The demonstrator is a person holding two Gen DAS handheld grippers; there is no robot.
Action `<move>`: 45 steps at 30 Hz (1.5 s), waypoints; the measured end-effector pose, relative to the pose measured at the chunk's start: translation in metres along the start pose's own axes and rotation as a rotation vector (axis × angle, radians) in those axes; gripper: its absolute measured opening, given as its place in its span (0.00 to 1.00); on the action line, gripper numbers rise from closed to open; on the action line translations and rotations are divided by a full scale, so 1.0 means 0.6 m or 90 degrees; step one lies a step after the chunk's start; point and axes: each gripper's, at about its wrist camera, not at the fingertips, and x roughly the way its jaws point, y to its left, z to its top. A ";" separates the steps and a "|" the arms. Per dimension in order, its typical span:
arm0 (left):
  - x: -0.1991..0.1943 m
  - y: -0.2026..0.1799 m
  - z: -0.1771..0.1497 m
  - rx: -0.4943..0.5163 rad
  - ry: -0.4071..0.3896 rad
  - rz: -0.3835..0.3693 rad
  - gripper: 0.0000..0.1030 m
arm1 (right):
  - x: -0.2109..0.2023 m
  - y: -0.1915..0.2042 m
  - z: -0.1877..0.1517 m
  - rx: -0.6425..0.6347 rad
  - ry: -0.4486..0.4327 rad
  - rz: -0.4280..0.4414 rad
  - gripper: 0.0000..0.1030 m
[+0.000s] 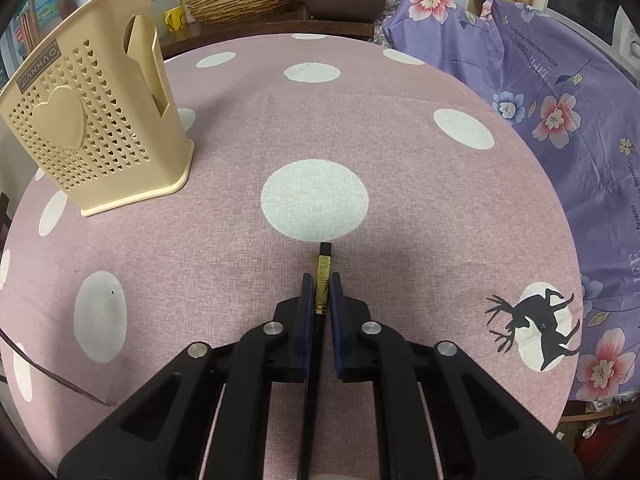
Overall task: Organize utensils
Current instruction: 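Lift both utensils and carry them up over the beige holder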
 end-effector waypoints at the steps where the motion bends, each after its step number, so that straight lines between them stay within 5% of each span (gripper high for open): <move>1: -0.001 0.002 0.000 0.000 -0.001 0.000 0.36 | -0.001 0.000 -0.002 0.000 -0.002 0.002 0.08; 12: -0.007 0.004 0.004 0.001 -0.013 0.001 0.36 | -0.103 -0.035 -0.002 0.052 -0.091 0.145 0.07; 22: -0.017 0.025 0.000 -0.012 -0.019 0.010 0.36 | -0.298 -0.076 0.002 0.038 -0.277 0.248 0.07; 45: -0.041 0.050 0.038 -0.017 -0.037 -0.019 0.36 | -0.343 -0.034 0.047 -0.022 -0.298 0.261 0.07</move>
